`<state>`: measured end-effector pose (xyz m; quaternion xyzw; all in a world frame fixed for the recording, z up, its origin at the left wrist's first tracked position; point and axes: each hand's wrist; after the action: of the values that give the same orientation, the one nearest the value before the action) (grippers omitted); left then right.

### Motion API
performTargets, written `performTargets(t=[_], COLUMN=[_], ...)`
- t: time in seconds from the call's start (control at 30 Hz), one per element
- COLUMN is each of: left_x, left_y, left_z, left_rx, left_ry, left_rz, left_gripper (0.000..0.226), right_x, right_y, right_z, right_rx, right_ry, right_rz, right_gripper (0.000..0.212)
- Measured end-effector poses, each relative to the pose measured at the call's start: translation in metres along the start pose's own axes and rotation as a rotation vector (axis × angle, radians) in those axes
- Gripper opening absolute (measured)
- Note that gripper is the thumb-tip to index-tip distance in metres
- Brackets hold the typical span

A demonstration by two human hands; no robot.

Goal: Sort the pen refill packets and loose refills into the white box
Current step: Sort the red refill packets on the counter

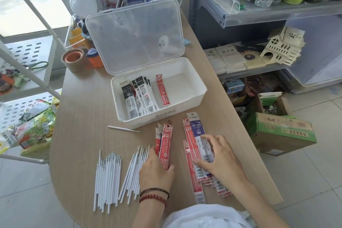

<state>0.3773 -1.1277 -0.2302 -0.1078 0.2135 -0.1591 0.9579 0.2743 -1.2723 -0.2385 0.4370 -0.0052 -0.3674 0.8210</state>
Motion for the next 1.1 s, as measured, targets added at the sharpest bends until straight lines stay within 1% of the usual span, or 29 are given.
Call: performTargets(t=[0.1, 0.17, 0.23, 0.37, 0.43, 0.5, 0.6, 0.67, 0.77, 0.87, 0.97, 1.1], left_x=[-0.001, -0.004, -0.006, -0.003, -0.002, -0.001, -0.002, -0.003, -0.004, -0.006, -0.009, -0.017], left_y=[0.005, 0.008, 0.011, 0.012, 0.013, 0.015, 0.019, 0.021, 0.025, 0.028, 0.027, 0.026], left_z=[0.000, 0.000, 0.001, 0.009, 0.015, 0.019, 0.022, 0.025, 0.027, 0.026, 0.022, 0.017], left_rx=[-0.107, -0.167, -0.257, -0.567, -0.713, -0.812, -0.852, -0.875, -0.849, -0.817, -0.798, -0.787], left_ry=[0.035, 0.045, 0.045, 0.161, 0.212, 0.246, 0.255, 0.261, 0.276, 0.291, 0.295, 0.342], left_rz=[0.008, 0.001, -0.008, 0.018, 0.035, 0.044, 0.038, 0.038, 0.011, -0.032, -0.052, -0.043], left_gripper=[0.047, 0.042, 0.036, 0.024, 0.020, 0.021, 0.027, 0.028, 0.032, 0.039, 0.038, 0.035], right_x=[-0.002, -0.004, -0.005, -0.006, -0.003, -0.001, 0.001, 0.002, 0.003, 0.000, -0.002, -0.007], right_y=[0.004, 0.007, 0.012, 0.032, 0.041, 0.048, 0.054, 0.056, 0.054, 0.052, 0.050, 0.046], right_z=[-0.002, -0.004, -0.005, -0.006, -0.009, -0.014, -0.020, -0.021, -0.022, -0.024, -0.027, -0.026], right_rx=[-0.062, -0.103, -0.018, 0.285, 0.370, 0.398, 0.426, 0.467, 0.497, 0.556, 0.564, 0.522], right_ry=[-0.051, -0.100, -0.100, 0.050, 0.123, 0.170, 0.190, 0.211, 0.249, 0.247, 0.240, 0.272], right_rz=[0.010, 0.067, 0.131, 0.131, 0.105, 0.085, 0.063, 0.031, 0.007, -0.028, -0.055, -0.080], right_gripper=[0.074, 0.069, 0.059, 0.039, 0.036, 0.031, 0.018, 0.016, 0.019, 0.024, 0.031, 0.038])
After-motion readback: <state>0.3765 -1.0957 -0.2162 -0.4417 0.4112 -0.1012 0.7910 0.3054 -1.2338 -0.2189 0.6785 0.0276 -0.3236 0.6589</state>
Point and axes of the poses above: each hand's wrist, its own x-axis towards the middle knuckle, its own z-axis out of the back of the hand, y = z × x, and after that the axes turned 15 degrees about x, right-handed
